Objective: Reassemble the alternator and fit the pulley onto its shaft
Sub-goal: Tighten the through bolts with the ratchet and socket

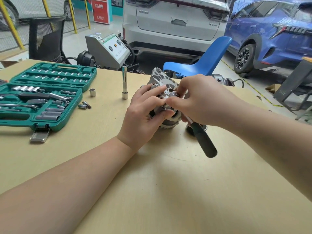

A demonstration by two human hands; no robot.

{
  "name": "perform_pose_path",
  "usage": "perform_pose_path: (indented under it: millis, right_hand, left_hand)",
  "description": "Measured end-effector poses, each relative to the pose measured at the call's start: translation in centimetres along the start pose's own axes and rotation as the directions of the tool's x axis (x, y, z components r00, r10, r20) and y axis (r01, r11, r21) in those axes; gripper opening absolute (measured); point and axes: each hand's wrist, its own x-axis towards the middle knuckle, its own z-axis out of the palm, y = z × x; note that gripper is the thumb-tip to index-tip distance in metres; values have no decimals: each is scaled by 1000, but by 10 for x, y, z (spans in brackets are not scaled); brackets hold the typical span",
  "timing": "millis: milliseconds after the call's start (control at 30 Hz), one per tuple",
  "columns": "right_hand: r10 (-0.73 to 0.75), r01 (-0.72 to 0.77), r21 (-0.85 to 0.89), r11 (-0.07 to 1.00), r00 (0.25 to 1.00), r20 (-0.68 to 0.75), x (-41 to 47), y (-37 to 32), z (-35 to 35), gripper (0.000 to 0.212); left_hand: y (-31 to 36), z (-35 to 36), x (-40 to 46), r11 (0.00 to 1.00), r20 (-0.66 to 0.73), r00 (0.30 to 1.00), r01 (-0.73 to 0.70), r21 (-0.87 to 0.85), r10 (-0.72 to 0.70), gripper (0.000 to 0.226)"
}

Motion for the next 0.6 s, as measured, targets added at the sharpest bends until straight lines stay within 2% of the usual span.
perform_pose_path:
  millis: [167, 267, 333, 433, 500, 533, 600]
  right_hand:
    - [-192, 200, -164, 966, 979, 61, 0, 9, -17, 17]
    - [-359, 362, -259, 896, 931, 61, 2, 13, -19, 20]
    - [-390, 390, -268, 881, 919, 56, 3, 13, -20, 20]
    - [-273, 276, -213, 937, 961, 46, 4, 12, -18, 18]
    - [-148, 149, -69, 986, 989, 20, 2, 12, -13, 23]
    - [-96, 96, -5, 995, 995, 7, 1, 11, -9, 26]
    - [-42, 42, 11, 999, 999, 2, -1, 10, -3, 28]
  left_hand:
    - [2, 0, 2, 1000, -16, 1000, -12, -21, 12, 22]
    - [3, -1, 1, 1000, -2, 1000, 9, -11, -9, 22]
    - [4, -1, 2, 1000, 5, 1000, 16, -2, -16, 23]
    - [8, -1, 2, 999, 3, 999, 39, -8, -39, 34]
    - [9, -1, 2, 998, -10, 998, 57, -24, -58, 40]
    - [9, -1, 2, 999, -10, 999, 37, -18, -37, 37]
    - [6, -1, 2, 1000, -6, 1000, -17, 12, 17, 27]
